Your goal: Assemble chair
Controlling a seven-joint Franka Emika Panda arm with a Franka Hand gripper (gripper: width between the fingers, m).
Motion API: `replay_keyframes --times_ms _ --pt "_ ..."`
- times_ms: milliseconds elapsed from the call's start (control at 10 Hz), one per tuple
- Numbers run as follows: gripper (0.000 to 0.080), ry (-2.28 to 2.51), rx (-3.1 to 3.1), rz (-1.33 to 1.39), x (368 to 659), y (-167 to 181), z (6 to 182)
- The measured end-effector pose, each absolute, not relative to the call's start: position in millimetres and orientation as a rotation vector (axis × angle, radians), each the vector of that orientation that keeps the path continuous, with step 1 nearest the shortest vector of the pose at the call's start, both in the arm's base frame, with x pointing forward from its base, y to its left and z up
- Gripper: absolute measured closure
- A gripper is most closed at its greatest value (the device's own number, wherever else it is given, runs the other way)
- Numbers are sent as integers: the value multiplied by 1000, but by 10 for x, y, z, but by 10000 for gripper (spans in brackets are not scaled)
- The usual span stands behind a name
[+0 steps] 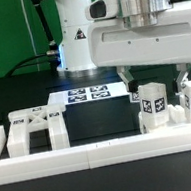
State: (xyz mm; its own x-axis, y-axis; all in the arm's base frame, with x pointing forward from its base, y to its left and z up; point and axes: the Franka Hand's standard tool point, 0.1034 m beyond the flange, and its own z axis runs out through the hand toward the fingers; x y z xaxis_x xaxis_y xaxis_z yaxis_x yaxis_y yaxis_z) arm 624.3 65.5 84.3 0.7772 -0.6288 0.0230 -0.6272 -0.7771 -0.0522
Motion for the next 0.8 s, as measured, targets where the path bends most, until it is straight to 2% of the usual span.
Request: replay_keyframes --times_ms 400,800 --pt "150 414 -3080 -84 6265 580 853" --pt "150 -9 -3119 -90 6264 564 847"
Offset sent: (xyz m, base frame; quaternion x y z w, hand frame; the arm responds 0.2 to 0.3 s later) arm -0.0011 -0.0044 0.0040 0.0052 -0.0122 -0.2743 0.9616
